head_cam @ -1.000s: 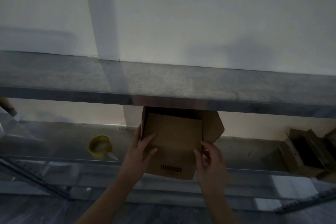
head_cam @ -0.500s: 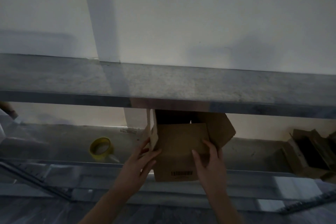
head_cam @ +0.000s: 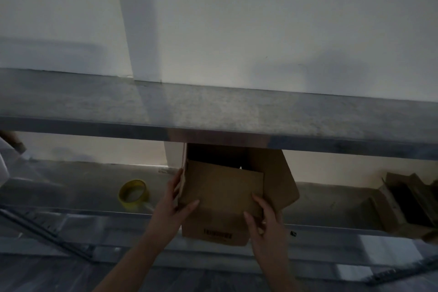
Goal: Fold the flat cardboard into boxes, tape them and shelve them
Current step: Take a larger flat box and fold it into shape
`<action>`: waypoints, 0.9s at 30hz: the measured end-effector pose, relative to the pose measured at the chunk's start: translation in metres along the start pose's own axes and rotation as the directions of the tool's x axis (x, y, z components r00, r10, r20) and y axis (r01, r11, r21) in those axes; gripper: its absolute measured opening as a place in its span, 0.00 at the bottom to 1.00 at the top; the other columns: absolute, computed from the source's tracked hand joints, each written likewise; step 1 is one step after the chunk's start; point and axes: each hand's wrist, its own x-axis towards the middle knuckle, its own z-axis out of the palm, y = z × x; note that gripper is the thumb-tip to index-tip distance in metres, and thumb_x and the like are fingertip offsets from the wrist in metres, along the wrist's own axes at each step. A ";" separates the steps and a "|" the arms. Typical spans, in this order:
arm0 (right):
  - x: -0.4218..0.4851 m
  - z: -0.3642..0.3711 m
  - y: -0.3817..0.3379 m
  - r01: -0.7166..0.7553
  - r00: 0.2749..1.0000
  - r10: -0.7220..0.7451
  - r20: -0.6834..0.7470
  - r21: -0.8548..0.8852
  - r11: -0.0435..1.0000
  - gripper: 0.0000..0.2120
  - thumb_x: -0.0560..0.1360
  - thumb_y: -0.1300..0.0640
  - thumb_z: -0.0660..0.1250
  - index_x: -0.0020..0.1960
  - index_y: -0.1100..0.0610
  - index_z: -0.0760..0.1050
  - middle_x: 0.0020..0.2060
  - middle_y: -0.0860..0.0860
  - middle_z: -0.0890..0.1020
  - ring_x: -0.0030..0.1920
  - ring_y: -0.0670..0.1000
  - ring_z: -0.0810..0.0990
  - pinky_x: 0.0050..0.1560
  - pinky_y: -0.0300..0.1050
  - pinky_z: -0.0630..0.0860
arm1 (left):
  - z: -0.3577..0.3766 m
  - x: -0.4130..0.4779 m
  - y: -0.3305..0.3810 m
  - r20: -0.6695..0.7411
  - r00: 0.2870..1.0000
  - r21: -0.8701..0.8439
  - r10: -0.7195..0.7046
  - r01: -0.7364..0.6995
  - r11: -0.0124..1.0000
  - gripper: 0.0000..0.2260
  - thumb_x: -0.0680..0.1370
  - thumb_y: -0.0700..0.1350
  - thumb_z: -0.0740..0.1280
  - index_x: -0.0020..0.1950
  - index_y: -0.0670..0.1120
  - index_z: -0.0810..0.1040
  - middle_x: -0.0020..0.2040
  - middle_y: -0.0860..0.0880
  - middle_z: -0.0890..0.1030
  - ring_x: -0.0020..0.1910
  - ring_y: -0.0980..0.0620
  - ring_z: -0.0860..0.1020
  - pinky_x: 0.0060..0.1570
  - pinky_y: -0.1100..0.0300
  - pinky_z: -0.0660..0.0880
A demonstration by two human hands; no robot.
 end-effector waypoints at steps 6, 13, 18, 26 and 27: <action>-0.010 -0.011 -0.003 0.001 0.998 0.000 -0.055 0.024 1.000 0.20 0.71 0.34 0.62 0.62 0.25 0.66 0.68 0.46 0.65 0.67 0.49 0.70 0.67 0.53 0.73 | 0.008 -0.025 -0.005 -0.071 0.994 0.030 -0.083 0.085 0.996 0.30 0.64 0.53 0.77 0.64 0.58 0.70 0.57 0.60 0.81 0.57 0.59 0.79 0.49 0.64 0.79; 0.013 -0.019 0.005 -0.054 0.998 0.052 0.022 0.106 0.993 0.19 0.77 0.50 0.68 0.64 0.35 0.70 0.67 0.44 0.66 0.66 0.48 0.70 0.66 0.52 0.72 | 0.019 -0.043 -0.009 -0.009 0.991 0.019 -0.133 0.133 0.991 0.42 0.62 0.46 0.81 0.71 0.54 0.63 0.63 0.54 0.75 0.63 0.58 0.74 0.51 0.64 0.78; 0.042 -0.026 -0.011 -0.022 0.998 0.010 0.062 0.205 0.979 0.18 0.73 0.43 0.67 0.63 0.35 0.73 0.66 0.39 0.66 0.64 0.40 0.69 0.62 0.39 0.69 | 0.000 -0.036 -0.002 0.104 0.987 0.065 -0.119 0.113 0.991 0.42 0.67 0.36 0.78 0.69 0.63 0.60 0.67 0.61 0.69 0.64 0.58 0.72 0.52 0.62 0.78; 0.031 -0.032 0.005 -0.052 0.996 0.069 -0.058 0.256 0.965 0.20 0.77 0.61 0.68 0.64 0.43 0.73 0.65 0.44 0.71 0.63 0.43 0.71 0.61 0.45 0.71 | -0.052 0.040 0.010 0.274 0.932 0.105 -0.239 0.218 0.970 0.38 0.71 0.27 0.69 0.73 0.55 0.59 0.67 0.53 0.67 0.61 0.56 0.74 0.46 0.67 0.78; 0.029 -0.033 0.007 -0.057 0.995 0.077 -0.059 0.281 0.958 0.20 0.77 0.62 0.68 0.64 0.42 0.73 0.65 0.43 0.72 0.62 0.40 0.71 0.59 0.41 0.71 | -0.054 0.052 0.010 0.259 0.942 0.159 -0.214 0.176 0.971 0.40 0.70 0.28 0.72 0.73 0.54 0.59 0.68 0.52 0.66 0.66 0.53 0.70 0.47 0.69 0.76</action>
